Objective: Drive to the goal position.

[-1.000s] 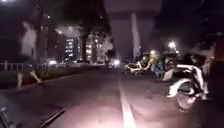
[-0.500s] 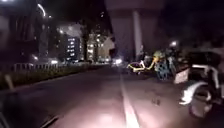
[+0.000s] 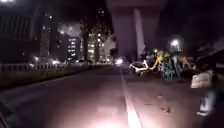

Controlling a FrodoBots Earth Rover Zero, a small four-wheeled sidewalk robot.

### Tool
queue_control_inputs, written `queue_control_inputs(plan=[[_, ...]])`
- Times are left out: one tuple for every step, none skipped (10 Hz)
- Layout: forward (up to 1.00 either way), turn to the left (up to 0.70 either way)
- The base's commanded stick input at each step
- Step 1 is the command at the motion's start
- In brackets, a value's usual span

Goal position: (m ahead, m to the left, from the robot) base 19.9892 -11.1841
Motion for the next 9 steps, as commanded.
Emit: queue_control_inputs(plan=[[0.45, -0.01], [0.45, -0.24], [0.45, -0.27], [0.45, -0.27], [0.45, -0.23], [0.45, -0.01], [0.45, 0.0], [0.45, 0.0], [0.45, 0.0]])
